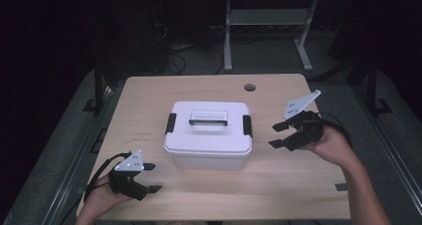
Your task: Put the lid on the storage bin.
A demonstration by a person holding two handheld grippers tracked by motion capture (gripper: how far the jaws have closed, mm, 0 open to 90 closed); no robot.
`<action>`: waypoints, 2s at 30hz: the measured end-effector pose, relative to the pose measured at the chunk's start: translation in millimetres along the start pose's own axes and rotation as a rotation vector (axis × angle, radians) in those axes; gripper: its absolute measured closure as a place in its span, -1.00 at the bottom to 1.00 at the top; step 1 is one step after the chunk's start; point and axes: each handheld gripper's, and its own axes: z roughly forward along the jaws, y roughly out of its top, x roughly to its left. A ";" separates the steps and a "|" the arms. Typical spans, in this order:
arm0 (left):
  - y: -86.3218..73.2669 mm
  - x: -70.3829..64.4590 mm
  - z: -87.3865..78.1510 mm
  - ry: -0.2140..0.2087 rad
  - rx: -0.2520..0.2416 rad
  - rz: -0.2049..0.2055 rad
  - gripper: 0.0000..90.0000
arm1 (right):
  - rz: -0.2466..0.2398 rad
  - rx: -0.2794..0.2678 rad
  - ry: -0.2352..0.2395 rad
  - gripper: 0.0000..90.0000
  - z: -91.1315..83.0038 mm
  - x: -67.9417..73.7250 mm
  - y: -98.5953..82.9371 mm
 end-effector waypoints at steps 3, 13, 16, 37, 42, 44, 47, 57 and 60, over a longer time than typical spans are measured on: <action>-0.3 -0.3 0.2 0.000 0.001 0.000 -0.44 | 0.008 0.003 -0.001 -0.11 0.6 1.4 -5.6; 0.0 -1.4 1.1 0.002 0.003 0.002 -0.44 | 0.022 -0.001 -0.004 -0.13 2.3 4.0 -18.8; -0.3 -1.7 1.5 0.002 0.006 0.001 -0.44 | 0.028 -0.005 -0.002 -0.15 3.9 4.7 -22.4; -1.9 -1.2 1.5 0.003 0.010 -0.002 -0.44 | 0.051 0.002 0.003 -0.16 13.9 9.0 -47.5; -2.7 -1.1 0.9 0.005 0.007 -0.011 -0.44 | 0.063 0.005 0.004 -0.17 17.0 9.1 -54.5; -2.9 -1.0 0.1 0.007 0.003 -0.011 -0.44 | 0.070 0.002 0.009 -0.17 18.4 9.2 -58.2; -3.4 -0.8 -0.3 0.009 0.001 -0.013 -0.44 | 0.082 0.002 0.011 -0.17 19.8 10.1 -62.4; -3.2 -2.4 -0.2 0.011 -0.002 -0.010 -0.44 | 0.096 -0.001 0.012 -0.17 22.9 15.1 -76.7; -3.1 -2.7 -0.2 0.011 -0.001 -0.010 -0.44 | 0.101 -0.006 0.009 -0.17 22.6 16.3 -81.1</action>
